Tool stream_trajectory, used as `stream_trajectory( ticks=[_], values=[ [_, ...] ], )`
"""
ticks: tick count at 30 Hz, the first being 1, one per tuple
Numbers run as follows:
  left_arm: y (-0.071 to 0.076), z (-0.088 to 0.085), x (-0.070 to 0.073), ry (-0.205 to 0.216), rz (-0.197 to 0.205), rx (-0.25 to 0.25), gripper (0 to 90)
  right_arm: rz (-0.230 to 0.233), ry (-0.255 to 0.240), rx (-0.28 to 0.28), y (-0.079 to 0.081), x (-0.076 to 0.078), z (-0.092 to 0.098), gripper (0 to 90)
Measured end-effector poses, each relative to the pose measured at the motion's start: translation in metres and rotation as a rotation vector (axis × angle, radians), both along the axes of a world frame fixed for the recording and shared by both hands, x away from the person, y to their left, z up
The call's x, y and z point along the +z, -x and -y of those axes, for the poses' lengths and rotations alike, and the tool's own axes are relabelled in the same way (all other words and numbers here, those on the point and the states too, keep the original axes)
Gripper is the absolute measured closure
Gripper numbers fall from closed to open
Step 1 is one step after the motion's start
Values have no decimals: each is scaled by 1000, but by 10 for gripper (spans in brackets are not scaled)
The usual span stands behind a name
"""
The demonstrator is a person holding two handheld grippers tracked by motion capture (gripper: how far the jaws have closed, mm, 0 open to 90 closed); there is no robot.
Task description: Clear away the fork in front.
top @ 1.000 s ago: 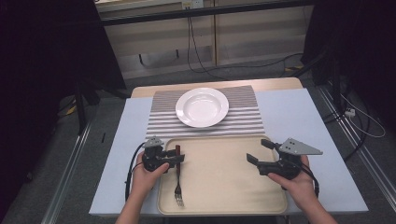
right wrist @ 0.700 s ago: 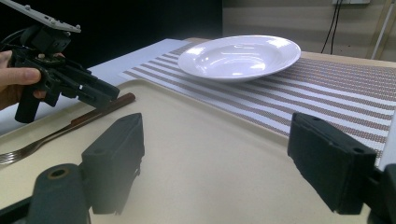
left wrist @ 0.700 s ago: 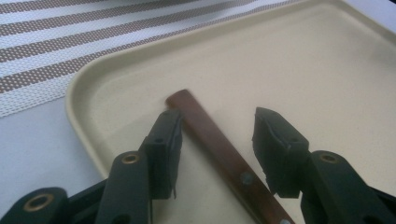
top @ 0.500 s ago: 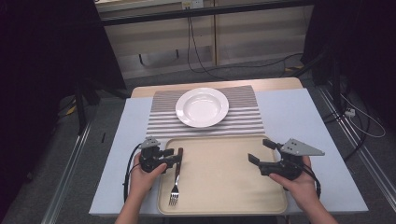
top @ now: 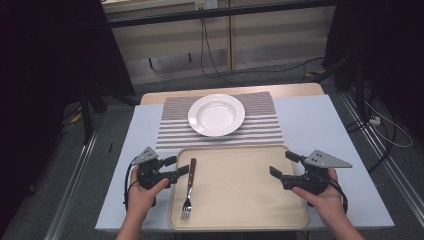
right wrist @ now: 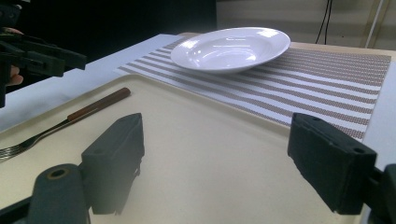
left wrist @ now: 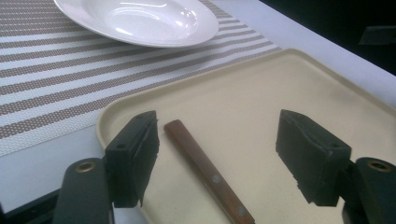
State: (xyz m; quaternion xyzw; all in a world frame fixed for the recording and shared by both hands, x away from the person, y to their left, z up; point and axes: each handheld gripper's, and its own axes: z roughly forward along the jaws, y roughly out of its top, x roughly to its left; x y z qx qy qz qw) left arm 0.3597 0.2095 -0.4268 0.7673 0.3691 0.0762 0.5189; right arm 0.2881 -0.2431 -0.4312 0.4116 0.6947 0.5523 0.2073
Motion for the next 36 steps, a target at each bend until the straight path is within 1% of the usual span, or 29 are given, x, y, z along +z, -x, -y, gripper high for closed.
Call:
stream_trajectory(
  ticks=[1, 2, 5, 7, 9, 12, 15, 22, 30, 36],
  values=[
    [1, -1, 0, 5, 2, -1, 279, -3, -2, 1, 0, 0, 0, 187],
    [2, -3, 1, 7, 0, -2, 266, -5, 3, 4, 1, 0, 0, 187],
    [6, -7, 3, 8, 10, 1, 237, -11, 20, 13, 4, -1, 1, 187],
    [8, -10, 4, 11, 16, 1, 231, -10, 25, 14, 6, -1, 3, 187],
    [11, -14, 5, 8, 16, 5, 229, -11, 14, 15, 9, -1, 5, 187],
    [13, -19, 4, 1, 18, 10, 213, -13, 26, 16, 12, -1, 9, 187],
    [16, -23, 4, 5, 16, 14, 194, -18, 30, 18, 14, -2, 13, 187],
    [19, -27, 5, 9, 17, 18, 161, -28, 40, 10, 19, -4, 21, 188],
    [22, -30, 3, -20, 13, 5, 133, -31, 55, 2, 24, -6, 29, 188],
    [25, -37, 3, -17, 25, 7, 122, -27, 57, 3, 26, -7, 31, 189]
  ],
)
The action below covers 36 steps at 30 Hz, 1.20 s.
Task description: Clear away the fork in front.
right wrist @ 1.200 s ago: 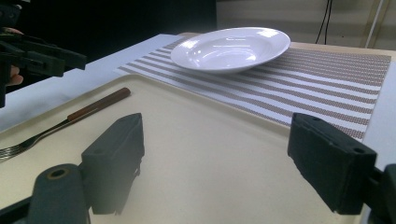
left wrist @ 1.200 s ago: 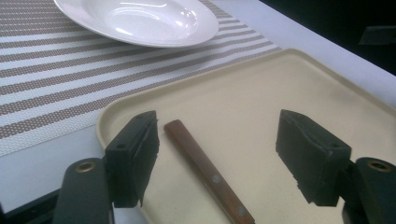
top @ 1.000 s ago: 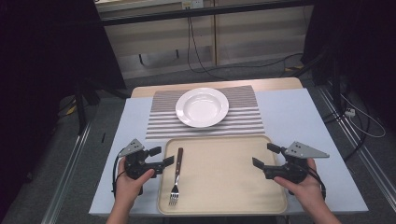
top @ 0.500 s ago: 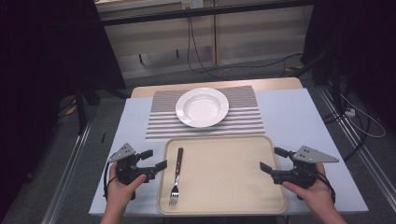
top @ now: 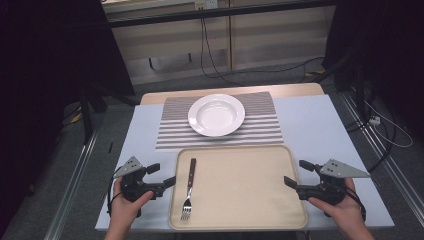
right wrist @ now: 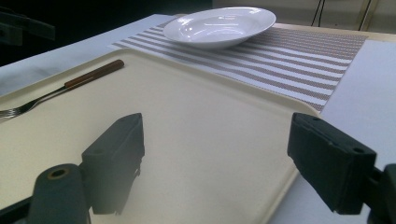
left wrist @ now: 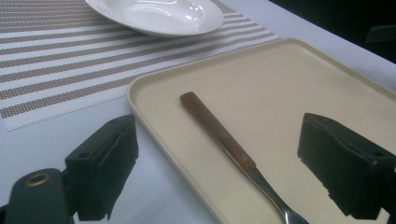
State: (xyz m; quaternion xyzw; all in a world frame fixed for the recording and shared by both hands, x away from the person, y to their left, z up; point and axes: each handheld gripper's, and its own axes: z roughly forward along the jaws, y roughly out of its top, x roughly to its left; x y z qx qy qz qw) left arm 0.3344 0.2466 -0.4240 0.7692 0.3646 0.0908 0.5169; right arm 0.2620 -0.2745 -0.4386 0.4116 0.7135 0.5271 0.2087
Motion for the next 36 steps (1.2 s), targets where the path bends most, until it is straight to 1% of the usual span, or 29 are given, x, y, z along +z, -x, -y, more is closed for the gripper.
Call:
stream_trajectory(
  ticks=[8, 11, 13, 17, 21, 24, 26, 30, 36],
  values=[
    [1, -5, 0, 7, 5, 2, 100, 3, 13, 10, 2, -3, 1, 190],
    [2, -6, -1, -4, 7, 1, 94, 4, 11, 7, 3, -2, 3, 190],
    [2, -7, -1, -1, 16, 4, 93, 6, 9, 7, 3, -3, 5, 191],
    [3, -10, -1, -13, 37, 6, 73, 4, 12, 11, 4, -4, 6, 193],
    [4, -11, -2, -12, 30, 8, 73, 9, 4, 9, 4, -4, 9, 193],
    [3, -12, -3, -22, 33, 12, 66, 7, 1, 0, 4, -4, 11, 193],
    [4, -13, -3, -27, 31, 15, 66, 8, 5, 2, 4, -4, 11, 193],
    [4, -15, -3, -23, 32, 18, 66, 9, 17, 6, 4, -5, 12, 193],
    [5, -17, -3, -28, 35, 21, 64, 13, 13, 0, 4, -5, 15, 194]
  ],
)
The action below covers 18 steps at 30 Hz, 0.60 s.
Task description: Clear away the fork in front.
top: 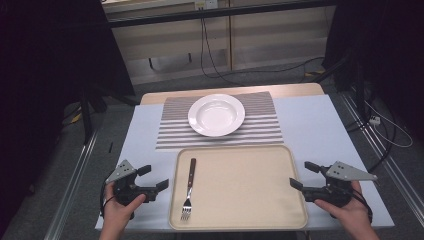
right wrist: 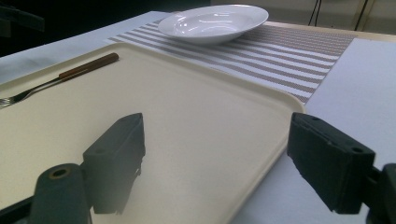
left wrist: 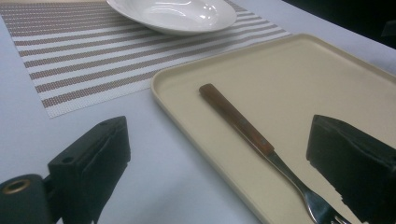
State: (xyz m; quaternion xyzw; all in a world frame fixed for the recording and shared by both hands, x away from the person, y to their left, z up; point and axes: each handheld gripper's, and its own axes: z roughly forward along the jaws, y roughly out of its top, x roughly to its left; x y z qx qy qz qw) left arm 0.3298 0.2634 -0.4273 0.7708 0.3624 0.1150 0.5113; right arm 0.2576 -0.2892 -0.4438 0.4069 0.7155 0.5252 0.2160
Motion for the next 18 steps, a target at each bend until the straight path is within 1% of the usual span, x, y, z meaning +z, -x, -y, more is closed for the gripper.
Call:
stream_trajectory(
  ticks=[10, 18],
  values=[
    [0, 3, -2, -15, 2, -5, 61, 0, -3, -7, -1, -1, 3, 195],
    [0, 2, -3, -12, 3, -3, 60, 0, 3, -6, -1, -1, 3, 195]
  ],
)
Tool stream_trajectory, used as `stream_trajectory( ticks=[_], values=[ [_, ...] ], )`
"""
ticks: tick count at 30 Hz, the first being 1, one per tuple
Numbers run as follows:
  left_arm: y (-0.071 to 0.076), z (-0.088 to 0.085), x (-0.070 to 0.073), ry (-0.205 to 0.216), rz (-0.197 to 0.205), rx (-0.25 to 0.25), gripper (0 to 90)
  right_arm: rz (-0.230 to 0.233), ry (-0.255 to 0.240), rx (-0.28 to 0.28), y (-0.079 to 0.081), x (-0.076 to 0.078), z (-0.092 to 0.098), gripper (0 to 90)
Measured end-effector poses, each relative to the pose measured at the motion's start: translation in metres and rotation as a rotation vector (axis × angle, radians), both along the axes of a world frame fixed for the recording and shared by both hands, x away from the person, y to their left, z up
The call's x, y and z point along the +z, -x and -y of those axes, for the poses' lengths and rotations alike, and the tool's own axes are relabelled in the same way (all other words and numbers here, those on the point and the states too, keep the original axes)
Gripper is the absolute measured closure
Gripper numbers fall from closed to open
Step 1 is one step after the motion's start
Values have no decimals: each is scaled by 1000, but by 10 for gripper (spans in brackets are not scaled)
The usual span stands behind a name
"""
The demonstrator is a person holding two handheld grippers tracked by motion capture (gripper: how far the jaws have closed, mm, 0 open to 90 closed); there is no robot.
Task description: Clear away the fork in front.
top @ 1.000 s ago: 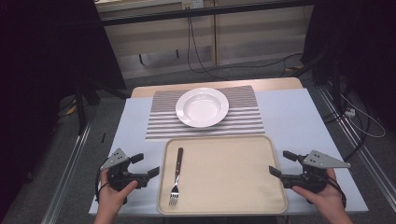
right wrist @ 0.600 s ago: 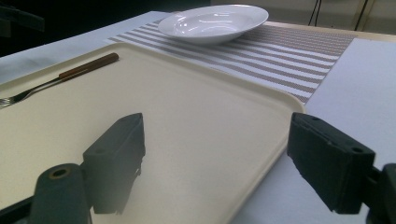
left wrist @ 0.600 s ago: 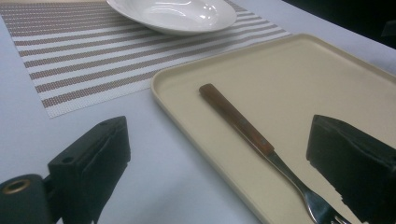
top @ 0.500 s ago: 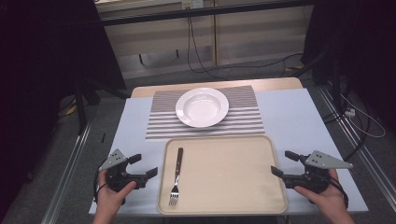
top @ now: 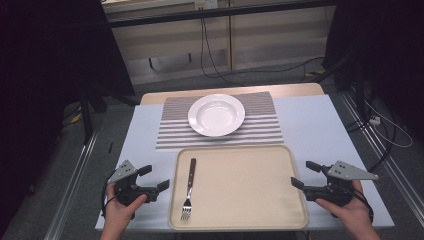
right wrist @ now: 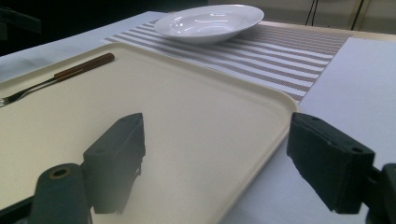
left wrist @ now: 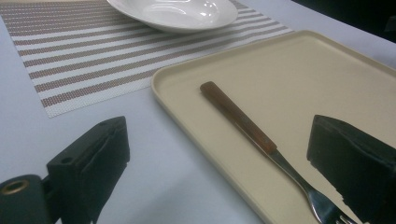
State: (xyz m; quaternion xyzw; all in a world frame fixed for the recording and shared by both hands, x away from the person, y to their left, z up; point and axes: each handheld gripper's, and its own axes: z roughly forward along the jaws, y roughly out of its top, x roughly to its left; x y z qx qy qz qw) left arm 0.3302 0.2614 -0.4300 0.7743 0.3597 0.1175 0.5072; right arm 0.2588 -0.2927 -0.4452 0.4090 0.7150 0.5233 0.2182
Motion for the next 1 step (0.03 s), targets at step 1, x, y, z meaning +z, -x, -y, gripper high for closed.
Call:
stream_trajectory(
  ticks=[1],
  values=[
    [0, 0, 0, -3, -1, 1, 60, -1, 0, -1, 0, 0, 0, 195]
  ],
)
